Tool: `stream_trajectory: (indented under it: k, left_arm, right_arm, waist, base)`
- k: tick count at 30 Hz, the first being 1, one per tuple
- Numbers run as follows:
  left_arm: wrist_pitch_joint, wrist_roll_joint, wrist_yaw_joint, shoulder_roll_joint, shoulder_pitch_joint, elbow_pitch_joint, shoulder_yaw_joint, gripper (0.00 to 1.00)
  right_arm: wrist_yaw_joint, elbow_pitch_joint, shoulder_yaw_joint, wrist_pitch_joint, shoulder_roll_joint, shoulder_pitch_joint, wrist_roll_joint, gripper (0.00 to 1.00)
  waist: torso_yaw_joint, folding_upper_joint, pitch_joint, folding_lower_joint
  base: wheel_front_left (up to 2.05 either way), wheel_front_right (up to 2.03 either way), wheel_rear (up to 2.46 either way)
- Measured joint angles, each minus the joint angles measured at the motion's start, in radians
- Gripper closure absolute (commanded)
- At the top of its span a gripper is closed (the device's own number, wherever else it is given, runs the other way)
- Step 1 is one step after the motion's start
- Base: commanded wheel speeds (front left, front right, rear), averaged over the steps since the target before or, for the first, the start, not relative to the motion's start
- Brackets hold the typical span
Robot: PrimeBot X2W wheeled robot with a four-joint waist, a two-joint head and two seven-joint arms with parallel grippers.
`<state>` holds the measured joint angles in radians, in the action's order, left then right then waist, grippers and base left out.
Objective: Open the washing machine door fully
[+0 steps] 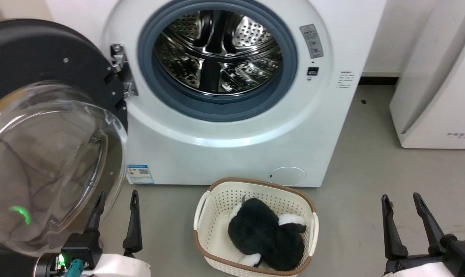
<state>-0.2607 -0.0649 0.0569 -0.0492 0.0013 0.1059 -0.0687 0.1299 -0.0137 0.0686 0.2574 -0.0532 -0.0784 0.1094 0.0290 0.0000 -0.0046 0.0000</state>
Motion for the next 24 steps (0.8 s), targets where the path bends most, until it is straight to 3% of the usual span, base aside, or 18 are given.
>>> stream_trajectory:
  k: [8, 9, 24]
  left_arm:
    - [0.0, -0.008, -0.006, 0.0, 0.02, 0.003, 0.016, 0.0]
    - [0.0, -0.007, -0.007, 0.0, 0.02, 0.003, 0.016, 1.0]
    - [0.022, -0.007, -0.007, 0.0, 0.02, -0.002, 0.022, 1.0]
  right_arm:
    - [0.0, 0.003, -0.008, 0.0, 0.0, -0.008, 0.0, 0.0]
    - [0.0, 0.002, -0.008, 0.0, 0.0, -0.008, 0.0, 1.0]
    - [0.0, 0.002, -0.012, -0.021, 0.0, -0.007, -0.005, 1.0]
  waist:
    - [-0.036, 0.0, 0.003, 0.0]
    - [-0.037, 0.0, 0.003, 0.0]
    - [-0.036, 0.0, 0.004, 0.0]
  base:
    - [0.0, 0.0, 0.0]
    - [0.0, 0.0, 0.0]
    - [0.0, 0.0, 0.0]
